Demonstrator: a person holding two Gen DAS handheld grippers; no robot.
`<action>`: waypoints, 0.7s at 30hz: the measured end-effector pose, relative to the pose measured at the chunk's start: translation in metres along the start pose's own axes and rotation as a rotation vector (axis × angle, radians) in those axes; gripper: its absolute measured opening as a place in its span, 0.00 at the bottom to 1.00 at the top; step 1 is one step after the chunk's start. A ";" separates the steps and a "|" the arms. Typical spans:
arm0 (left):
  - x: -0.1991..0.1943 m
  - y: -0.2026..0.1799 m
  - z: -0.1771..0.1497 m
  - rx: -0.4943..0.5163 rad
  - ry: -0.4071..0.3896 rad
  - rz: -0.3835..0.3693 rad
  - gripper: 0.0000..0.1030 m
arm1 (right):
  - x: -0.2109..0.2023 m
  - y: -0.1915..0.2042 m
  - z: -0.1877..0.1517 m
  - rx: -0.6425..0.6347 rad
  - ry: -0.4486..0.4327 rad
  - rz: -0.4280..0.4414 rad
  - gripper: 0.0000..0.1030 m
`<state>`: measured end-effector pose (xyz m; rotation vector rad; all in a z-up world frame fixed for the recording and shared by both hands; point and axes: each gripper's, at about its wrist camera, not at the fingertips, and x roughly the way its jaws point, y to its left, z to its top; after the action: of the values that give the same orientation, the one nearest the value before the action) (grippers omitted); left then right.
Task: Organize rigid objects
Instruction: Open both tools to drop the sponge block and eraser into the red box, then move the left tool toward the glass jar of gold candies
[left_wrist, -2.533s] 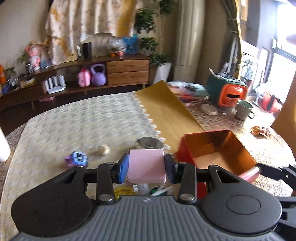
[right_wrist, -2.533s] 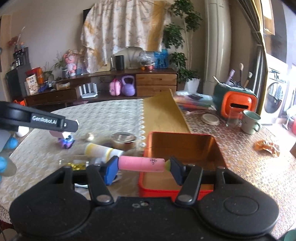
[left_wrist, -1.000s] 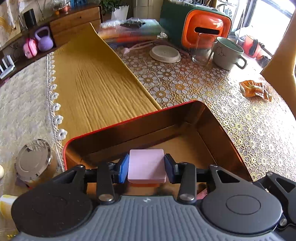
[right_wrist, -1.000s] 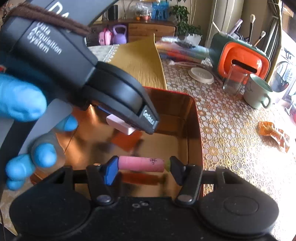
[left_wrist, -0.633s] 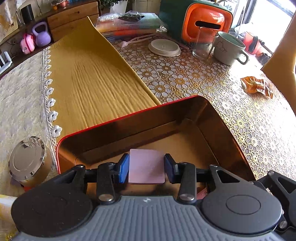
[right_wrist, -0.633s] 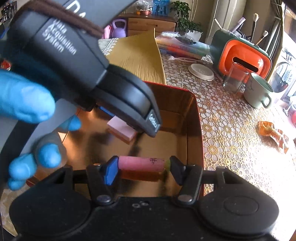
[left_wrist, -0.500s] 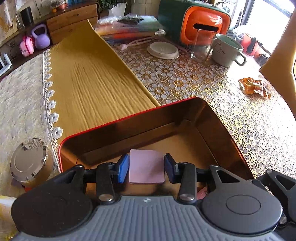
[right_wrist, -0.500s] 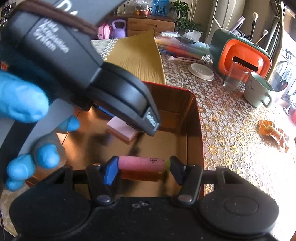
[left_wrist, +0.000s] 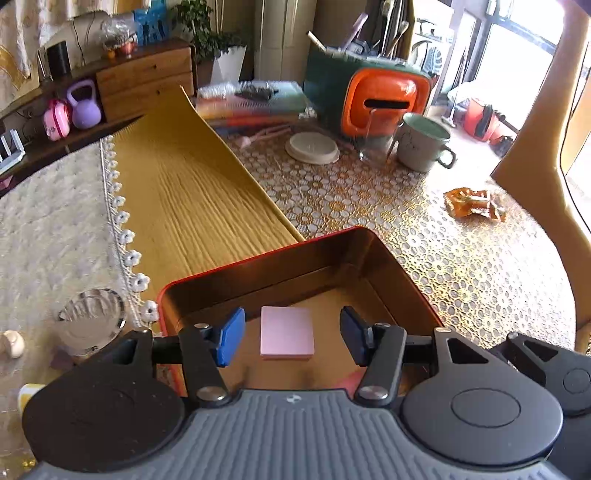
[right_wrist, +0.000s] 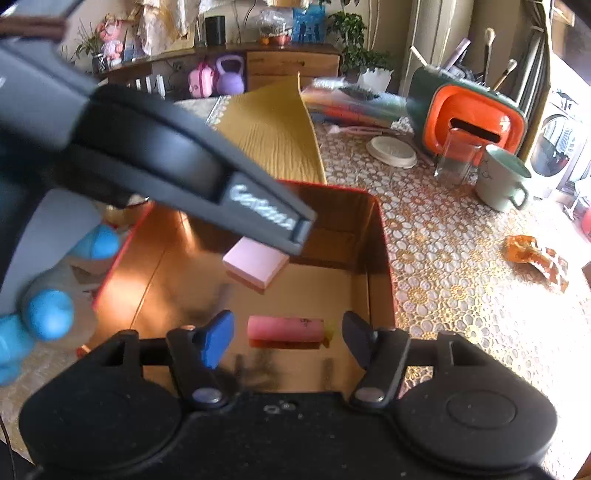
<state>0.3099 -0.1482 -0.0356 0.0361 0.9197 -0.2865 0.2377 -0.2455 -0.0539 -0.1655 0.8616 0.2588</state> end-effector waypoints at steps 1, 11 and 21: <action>-0.005 0.001 -0.002 -0.001 -0.005 -0.002 0.54 | -0.003 0.000 0.000 0.005 -0.003 0.001 0.67; -0.057 0.015 -0.028 -0.035 -0.054 -0.017 0.54 | -0.041 0.008 -0.001 0.048 -0.056 0.026 0.75; -0.106 0.033 -0.053 -0.039 -0.106 -0.018 0.54 | -0.070 0.027 -0.006 0.058 -0.101 0.035 0.83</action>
<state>0.2162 -0.0842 0.0130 -0.0233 0.8206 -0.2846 0.1821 -0.2316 -0.0052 -0.0829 0.7709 0.2721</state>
